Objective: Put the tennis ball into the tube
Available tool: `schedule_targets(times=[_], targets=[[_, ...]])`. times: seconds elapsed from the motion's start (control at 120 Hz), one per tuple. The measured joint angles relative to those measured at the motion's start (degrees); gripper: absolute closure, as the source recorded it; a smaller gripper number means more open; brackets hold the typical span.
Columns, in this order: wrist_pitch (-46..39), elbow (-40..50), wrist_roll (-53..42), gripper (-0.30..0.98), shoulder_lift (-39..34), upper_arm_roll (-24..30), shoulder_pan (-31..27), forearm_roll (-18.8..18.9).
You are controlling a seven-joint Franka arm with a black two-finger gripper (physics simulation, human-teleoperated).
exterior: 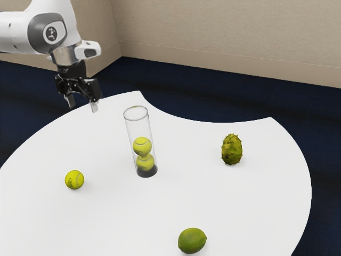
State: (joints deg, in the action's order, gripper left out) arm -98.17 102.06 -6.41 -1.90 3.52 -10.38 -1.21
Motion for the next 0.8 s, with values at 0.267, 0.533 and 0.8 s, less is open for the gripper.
schedule_targets(times=[0.267, 0.533, 0.8], targets=[[-7.6, 16.5, 0.7, 0.00, -5.7, -0.3, 0.5, 0.8], [-25.8, 28.2, 1.1, 0.00, -2.2, -0.8, -2.8, 4.2], [-35.1, 28.4, 1.2, 0.00, 6.2, -0.9, -7.4, 6.6]])
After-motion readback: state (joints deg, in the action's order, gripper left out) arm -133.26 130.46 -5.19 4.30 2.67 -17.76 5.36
